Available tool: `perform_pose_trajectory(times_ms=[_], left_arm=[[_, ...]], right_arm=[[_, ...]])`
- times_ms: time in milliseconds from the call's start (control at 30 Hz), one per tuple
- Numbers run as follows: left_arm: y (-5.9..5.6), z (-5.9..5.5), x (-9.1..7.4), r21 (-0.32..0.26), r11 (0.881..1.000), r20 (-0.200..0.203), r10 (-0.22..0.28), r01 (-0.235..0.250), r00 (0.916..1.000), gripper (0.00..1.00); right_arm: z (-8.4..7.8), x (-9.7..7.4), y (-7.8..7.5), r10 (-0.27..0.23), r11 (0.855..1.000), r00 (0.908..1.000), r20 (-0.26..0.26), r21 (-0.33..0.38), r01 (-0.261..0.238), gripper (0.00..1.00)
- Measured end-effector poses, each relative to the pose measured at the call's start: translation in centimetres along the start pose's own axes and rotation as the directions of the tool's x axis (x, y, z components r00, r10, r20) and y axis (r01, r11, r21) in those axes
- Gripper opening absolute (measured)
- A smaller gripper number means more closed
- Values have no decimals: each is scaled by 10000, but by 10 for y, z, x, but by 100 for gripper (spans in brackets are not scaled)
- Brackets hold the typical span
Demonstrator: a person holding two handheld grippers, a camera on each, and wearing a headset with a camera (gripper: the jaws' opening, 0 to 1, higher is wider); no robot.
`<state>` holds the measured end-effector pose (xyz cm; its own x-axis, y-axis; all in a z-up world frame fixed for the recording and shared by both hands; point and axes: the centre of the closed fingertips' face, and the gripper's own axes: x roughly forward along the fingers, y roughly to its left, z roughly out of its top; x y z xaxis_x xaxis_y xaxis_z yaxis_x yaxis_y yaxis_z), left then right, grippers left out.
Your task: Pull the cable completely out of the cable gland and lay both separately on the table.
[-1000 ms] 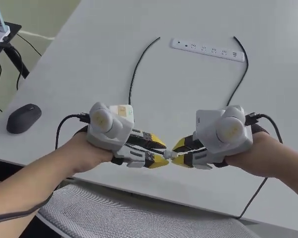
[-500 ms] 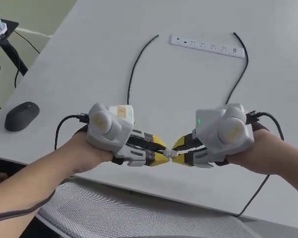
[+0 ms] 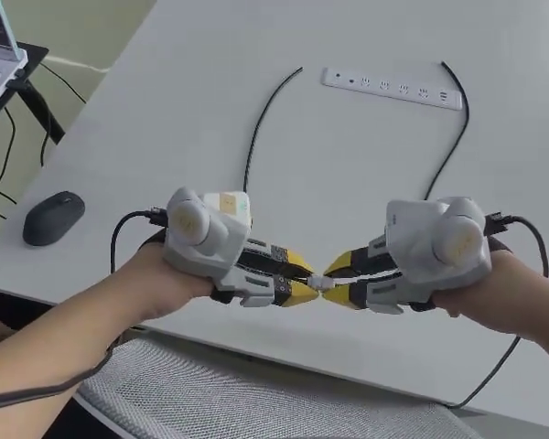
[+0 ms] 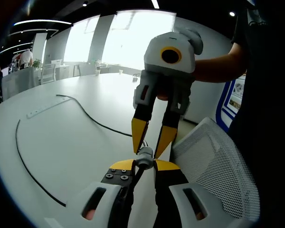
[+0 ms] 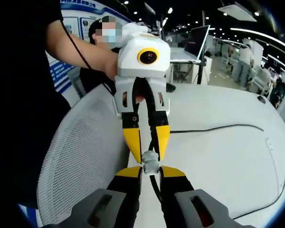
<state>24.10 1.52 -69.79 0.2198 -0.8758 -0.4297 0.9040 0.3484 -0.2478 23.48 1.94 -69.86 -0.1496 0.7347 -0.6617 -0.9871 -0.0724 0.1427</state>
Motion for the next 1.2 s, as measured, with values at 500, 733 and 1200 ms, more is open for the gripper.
perform_pose_trajectory(times_ms=[500, 733, 1200], left_arm=[[-1, 4, -5, -187, 9998, 194, -50, 54, 9998, 15], [-2, 6, -5, -240, 9997, 269, -91, 97, 9996, 15], [-8, 7, -2, -245, 9994, 154, -255, 259, 9996, 15]], right_arm=[[10, -12, -3, 533, 9676, 9743, 2190, 2296, -1046, 13], [12, -10, 2, 627, 9693, 9715, 2284, 2182, -1138, 11], [9, -9, 9, 856, 9723, 9714, 2214, 1942, -1300, 9]])
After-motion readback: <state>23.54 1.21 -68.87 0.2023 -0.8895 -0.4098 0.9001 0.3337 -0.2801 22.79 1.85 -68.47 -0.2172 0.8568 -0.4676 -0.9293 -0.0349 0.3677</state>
